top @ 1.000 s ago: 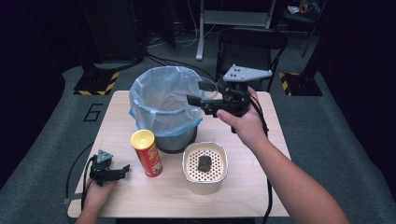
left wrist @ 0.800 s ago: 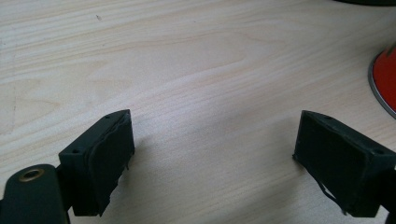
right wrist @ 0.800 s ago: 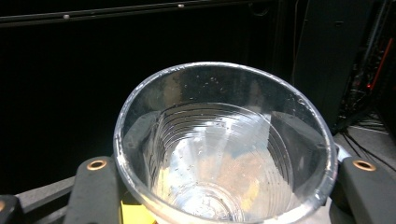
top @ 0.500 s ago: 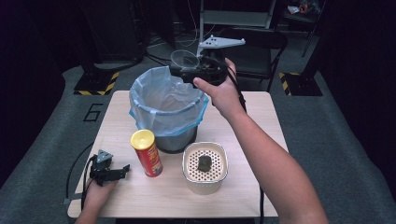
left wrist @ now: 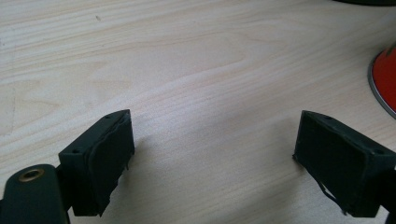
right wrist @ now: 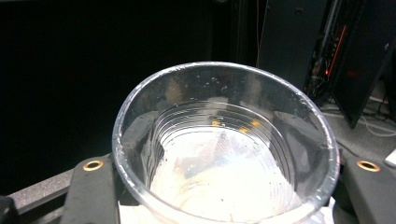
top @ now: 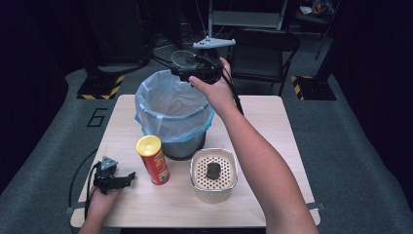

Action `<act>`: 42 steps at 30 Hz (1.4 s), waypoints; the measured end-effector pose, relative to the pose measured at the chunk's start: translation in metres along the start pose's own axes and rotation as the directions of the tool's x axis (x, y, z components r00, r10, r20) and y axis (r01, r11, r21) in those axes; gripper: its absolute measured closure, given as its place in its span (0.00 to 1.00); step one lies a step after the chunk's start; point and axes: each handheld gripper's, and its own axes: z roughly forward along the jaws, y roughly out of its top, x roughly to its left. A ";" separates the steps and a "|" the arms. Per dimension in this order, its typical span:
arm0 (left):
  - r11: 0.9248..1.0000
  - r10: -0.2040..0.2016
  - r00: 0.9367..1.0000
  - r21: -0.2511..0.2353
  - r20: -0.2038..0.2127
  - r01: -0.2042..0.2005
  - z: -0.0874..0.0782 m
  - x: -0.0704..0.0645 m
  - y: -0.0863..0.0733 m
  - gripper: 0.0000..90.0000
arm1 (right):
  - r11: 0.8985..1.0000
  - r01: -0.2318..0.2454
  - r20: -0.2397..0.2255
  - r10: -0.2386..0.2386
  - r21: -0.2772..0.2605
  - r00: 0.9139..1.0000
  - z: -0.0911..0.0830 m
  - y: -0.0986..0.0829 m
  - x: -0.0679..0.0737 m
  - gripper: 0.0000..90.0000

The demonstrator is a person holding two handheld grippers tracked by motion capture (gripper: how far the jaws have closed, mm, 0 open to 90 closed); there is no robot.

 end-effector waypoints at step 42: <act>0.999 -0.045 0.999 0.014 0.003 0.045 -0.002 -0.001 0.005 0.16 | 0.999 -0.042 0.001 0.042 0.026 0.999 -0.054 -0.062 -0.013 0.35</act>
